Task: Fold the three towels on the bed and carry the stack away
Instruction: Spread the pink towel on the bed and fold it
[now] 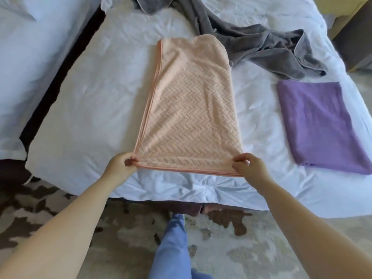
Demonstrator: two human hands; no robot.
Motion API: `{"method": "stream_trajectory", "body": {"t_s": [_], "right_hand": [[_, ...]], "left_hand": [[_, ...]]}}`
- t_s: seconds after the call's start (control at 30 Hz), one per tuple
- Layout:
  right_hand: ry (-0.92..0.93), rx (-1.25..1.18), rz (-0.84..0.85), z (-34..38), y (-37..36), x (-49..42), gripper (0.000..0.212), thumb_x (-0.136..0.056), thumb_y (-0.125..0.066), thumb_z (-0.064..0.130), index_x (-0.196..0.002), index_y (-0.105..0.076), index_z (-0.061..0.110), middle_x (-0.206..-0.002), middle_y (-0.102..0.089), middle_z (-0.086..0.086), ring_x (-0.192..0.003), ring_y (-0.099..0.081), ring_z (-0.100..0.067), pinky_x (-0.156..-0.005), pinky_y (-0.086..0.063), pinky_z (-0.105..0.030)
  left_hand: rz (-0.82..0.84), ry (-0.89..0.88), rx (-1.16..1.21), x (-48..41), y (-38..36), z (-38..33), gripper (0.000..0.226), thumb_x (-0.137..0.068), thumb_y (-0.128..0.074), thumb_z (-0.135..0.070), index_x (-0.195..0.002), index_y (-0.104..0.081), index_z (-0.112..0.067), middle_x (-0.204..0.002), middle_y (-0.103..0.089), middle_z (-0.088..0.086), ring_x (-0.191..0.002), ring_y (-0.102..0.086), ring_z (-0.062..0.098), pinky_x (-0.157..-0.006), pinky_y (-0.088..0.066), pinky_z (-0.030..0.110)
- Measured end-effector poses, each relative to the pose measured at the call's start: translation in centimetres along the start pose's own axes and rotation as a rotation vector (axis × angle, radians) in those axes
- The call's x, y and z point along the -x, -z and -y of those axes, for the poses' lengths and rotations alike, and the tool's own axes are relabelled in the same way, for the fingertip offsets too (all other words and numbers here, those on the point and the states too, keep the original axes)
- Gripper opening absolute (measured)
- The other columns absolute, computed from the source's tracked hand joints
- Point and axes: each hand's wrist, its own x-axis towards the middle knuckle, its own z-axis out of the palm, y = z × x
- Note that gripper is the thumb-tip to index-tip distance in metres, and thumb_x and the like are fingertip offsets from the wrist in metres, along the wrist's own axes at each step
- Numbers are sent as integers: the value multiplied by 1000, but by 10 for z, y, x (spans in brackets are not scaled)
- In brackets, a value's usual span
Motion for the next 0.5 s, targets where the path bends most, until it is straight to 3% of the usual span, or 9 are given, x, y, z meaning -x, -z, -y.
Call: {"method": "stream_trajectory", "body": {"t_s": [0.07, 0.2, 0.27, 0.33, 0.43, 0.5], "right_hand": [[20, 17, -12, -22, -8, 15, 12, -79, -66, 11, -89, -66, 17, -87, -61, -2, -72, -56, -14, -61, -41, -22], [154, 128, 9, -60, -25, 24, 14, -83, -64, 4, -96, -65, 9, -106, -56, -6, -95, -56, -23, -79, -40, -27], [244, 331, 48, -73, -29, 24, 19, -87, -59, 3, -104, -65, 7, -119, -54, -6, -104, -53, -24, -88, -39, -29], [331, 592, -34, -80, -28, 23, 20, -89, -57, 12, -107, -67, 13, -124, -57, -4, -112, -49, -28, -94, -39, -38], [500, 592, -366, -67, -26, 17, 16, -84, -60, 19, -98, -67, 16, -110, -62, -4, -108, -49, -32, -88, -39, -41], [630, 516, -421, -41, -38, -1, 27, -86, -59, 23, -112, -64, 17, -122, -60, -3, -120, -47, -31, -98, -35, -41]], "left_hand": [[-3, -1, 16, 18, -9, 17, 18, -78, -71, 1, -84, -65, -15, -89, -67, 3, -84, -62, 19, -76, -46, 21], [-46, -37, -7, 36, -34, 42, 20, -79, -68, 4, -79, -64, -16, -91, -66, 1, -89, -62, 19, -73, -43, 19], [-8, -70, -105, 35, -41, 45, 22, -79, -62, 8, -80, -65, -14, -98, -64, 1, -97, -60, 22, -81, -42, 24], [-29, -99, -283, 33, -42, 41, 19, -77, -62, 1, -77, -67, -17, -101, -64, -2, -102, -57, 25, -86, -45, 34], [-340, -245, -475, 23, -41, 23, 7, -78, -61, -20, -82, -68, -19, -104, -65, 1, -101, -53, 32, -82, -42, 37], [-469, -426, -502, 2, -54, -6, 27, -80, -56, -27, -102, -69, -17, -121, -63, 4, -109, -53, 34, -88, -41, 39]]}}
